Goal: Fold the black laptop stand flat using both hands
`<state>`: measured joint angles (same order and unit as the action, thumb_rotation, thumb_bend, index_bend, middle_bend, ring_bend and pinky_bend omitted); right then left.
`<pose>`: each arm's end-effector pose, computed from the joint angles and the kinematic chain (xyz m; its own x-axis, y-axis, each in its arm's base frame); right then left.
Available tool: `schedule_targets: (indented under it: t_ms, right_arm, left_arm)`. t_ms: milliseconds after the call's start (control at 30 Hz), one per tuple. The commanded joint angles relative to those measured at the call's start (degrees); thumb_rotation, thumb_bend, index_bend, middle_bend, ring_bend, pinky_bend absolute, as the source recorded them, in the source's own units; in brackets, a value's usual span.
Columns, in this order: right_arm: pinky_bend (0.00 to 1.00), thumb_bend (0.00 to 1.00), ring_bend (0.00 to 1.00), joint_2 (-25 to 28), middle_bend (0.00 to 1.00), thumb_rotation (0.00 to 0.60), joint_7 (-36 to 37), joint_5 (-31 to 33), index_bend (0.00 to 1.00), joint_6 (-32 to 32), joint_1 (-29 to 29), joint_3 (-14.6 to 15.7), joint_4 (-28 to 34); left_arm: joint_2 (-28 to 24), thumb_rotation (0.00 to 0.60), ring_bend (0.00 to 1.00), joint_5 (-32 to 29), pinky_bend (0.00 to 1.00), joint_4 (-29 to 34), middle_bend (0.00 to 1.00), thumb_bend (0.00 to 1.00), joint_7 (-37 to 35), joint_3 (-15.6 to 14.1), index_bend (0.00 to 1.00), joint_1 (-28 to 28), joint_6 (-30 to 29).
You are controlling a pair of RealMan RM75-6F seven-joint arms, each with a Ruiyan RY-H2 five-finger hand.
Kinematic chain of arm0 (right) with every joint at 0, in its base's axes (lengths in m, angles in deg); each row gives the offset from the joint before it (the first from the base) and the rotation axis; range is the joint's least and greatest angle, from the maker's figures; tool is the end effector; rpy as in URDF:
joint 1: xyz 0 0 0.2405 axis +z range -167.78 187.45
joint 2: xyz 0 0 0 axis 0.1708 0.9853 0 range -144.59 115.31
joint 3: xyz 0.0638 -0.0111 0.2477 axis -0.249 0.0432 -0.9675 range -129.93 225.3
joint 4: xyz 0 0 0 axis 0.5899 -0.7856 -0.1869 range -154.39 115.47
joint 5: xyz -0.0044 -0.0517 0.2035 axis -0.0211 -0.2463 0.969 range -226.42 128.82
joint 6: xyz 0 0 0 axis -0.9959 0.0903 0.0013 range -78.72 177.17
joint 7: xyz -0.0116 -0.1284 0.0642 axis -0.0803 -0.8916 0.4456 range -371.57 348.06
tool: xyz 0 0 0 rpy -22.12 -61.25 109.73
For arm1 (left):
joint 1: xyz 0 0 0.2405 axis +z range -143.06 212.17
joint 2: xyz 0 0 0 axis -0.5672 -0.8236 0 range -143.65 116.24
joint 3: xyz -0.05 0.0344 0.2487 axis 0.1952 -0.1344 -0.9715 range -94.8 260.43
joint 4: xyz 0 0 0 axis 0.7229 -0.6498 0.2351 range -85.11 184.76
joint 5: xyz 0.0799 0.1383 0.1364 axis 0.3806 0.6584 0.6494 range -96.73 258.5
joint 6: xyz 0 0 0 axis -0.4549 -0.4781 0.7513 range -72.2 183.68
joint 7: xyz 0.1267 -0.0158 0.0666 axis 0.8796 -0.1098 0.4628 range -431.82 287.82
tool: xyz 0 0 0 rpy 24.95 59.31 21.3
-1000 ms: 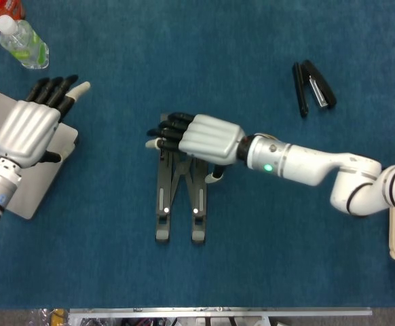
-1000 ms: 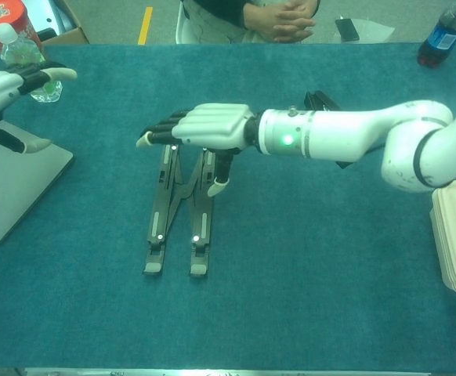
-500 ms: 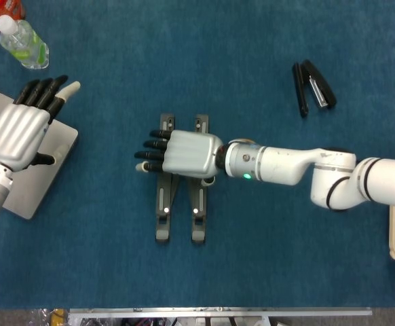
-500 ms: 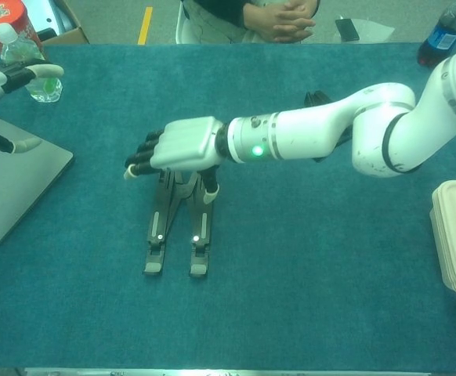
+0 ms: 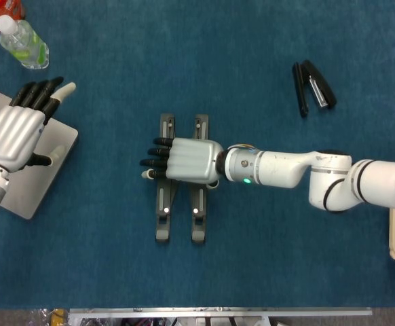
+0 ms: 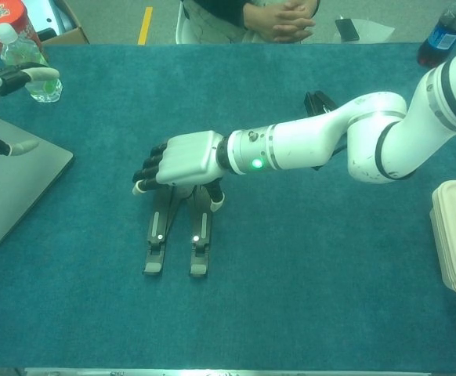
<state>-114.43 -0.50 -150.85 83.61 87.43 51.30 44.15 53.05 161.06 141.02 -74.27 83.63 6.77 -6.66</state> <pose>-0.0118 -0.3346 -0.1273 0.8739 -0.0424 0.4842 -0.1439 -0.9741 0.1744 -0.2567 0.2819 0.0948 0.4031 0.2813 0.8709 0.9049 -0.2644 -0.3334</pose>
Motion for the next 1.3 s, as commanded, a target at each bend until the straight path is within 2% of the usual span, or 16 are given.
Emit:
schedule_targets:
  t_ms: [33, 600, 800, 1133, 1300]
  right_arm:
    - [0.07, 0.0, 0.0, 0.0, 0.0, 0.6, 0.0, 0.2, 0.0, 0.0, 0.0, 0.2, 0.0]
    - [0.07, 0.0, 0.0, -2.3, 0.01, 0.6, -1.0, 2.0, 0.0, -1.3, 0.8, 0.5, -1.7]
    - [0.07, 0.01, 0.01, -3.0, 0.12, 0.6, -0.8, 2.8, 0.0, -1.4, 0.8, 0.3, -2.2]
    - [0.12, 0.04, 0.11, -3.6, 0.25, 0.6, -0.6, 3.7, 0.01, -0.9, 0.3, 0.2, -2.6]
    - [0.16, 0.04, 0.16, -3.7, 0.28, 0.6, -0.5, 3.8, 0.04, -0.4, -0.1, 0.4, -3.0]
  left_arm:
    - [0.1, 0.6, 0.0, 0.1, 0.0, 0.0, 0.0, 0.27, -0.4, 0.2, 0.0, 0.1, 0.0]
    - [1.1, 0.6, 0.0, 0.7, 0.0, -1.5, 0.0, 0.27, -2.2, 0.6, 0.0, 0.5, 0.5]
    - [1.3, 0.6, 0.0, 1.1, 0.0, -1.9, 0.0, 0.27, -2.9, 0.6, 0.0, 0.6, 0.7]
    - [1.6, 0.6, 0.0, 1.5, 0.0, -2.5, 0.0, 0.27, -3.6, 0.7, 0.0, 0.6, 1.1]
    - [1.9, 0.6, 0.0, 1.7, 0.0, -2.7, 0.0, 0.27, -3.8, 0.7, 0.0, 0.5, 1.2]
